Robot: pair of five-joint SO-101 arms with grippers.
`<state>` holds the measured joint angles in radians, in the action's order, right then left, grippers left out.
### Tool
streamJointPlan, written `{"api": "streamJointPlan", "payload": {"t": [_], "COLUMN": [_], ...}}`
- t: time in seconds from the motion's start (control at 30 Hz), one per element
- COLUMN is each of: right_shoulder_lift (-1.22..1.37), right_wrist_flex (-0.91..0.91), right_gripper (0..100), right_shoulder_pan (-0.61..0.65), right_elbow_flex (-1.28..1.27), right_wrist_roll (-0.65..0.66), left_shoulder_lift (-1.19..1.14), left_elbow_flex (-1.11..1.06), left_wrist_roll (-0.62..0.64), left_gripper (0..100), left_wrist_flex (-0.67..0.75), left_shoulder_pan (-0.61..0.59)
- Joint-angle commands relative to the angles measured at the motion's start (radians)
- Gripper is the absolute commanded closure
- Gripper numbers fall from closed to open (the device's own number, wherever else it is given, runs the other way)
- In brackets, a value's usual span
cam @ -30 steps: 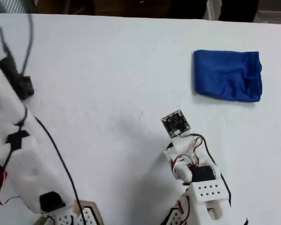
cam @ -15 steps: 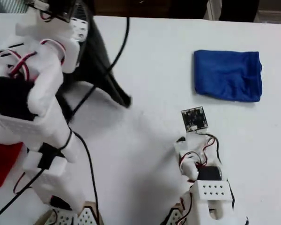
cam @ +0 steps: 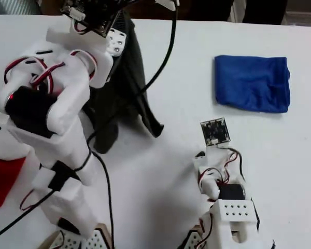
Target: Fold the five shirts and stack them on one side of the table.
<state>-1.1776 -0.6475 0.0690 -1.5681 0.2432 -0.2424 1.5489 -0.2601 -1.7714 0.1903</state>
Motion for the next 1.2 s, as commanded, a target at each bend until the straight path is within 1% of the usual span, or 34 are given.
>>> {"api": "streamJointPlan", "payload": {"t": [0.0,0.2,0.33,0.43,0.57,0.63,0.73,0.8,0.83,0.9,1.0,1.1,1.17], "right_shoulder_lift": [-0.024,-0.024,-0.024,-0.024,-0.024,-0.024,-0.024,-0.024,-0.024,-0.024,-0.015,-0.001,0.058], "right_wrist_flex": [0.018,0.018,0.018,0.015,0.012,0.010,0.008,0.007,0.007,0.007,-0.024,-0.088,-0.105], "right_gripper": [87.6,87.5,87.5,87.5,86.7,82.2,75.5,75.1,75.1,75.1,75.1,75.1,75.1], "right_shoulder_pan": [-0.015,-0.013,-0.012,-0.007,-0.007,-0.005,-0.002,0.019,0.030,0.067,0.177,0.289,0.326], "right_elbow_flex": [0.006,0.006,0.006,0.006,0.008,0.008,0.006,0.006,0.008,0.018,0.086,0.201,0.287], "right_wrist_roll": [-0.005,-0.005,-0.005,-0.005,-0.005,-0.005,-0.005,-0.005,-0.005,-0.005,-0.005,-0.005,-0.005], "left_shoulder_lift": [0.037,0.037,0.037,0.037,0.037,0.037,0.037,0.037,0.037,0.037,0.037,0.035,0.035], "left_elbow_flex": [-0.163,-0.611,-0.845,-0.941,-1.027,-1.079,-1.170,-1.227,-1.251,-1.293,-1.333,-1.362,-1.382], "left_wrist_roll": [-0.002,-0.005,-0.005,-0.005,-0.005,-0.005,-0.005,-0.006,-0.015,-0.068,-0.120,-0.120,-0.121], "left_gripper": [97,97,97,97,97,97,97,96,94,88,78,77,77], "left_wrist_flex": [-0.015,-0.008,0.074,0.135,0.218,0.279,0.367,0.400,0.413,0.440,0.483,0.559,0.603], "left_shoulder_pan": [-0.061,-0.107,-0.181,-0.287,-0.470,-0.554,-0.646,-0.678,-0.690,-0.701,-0.721,-0.756,-0.775]}}
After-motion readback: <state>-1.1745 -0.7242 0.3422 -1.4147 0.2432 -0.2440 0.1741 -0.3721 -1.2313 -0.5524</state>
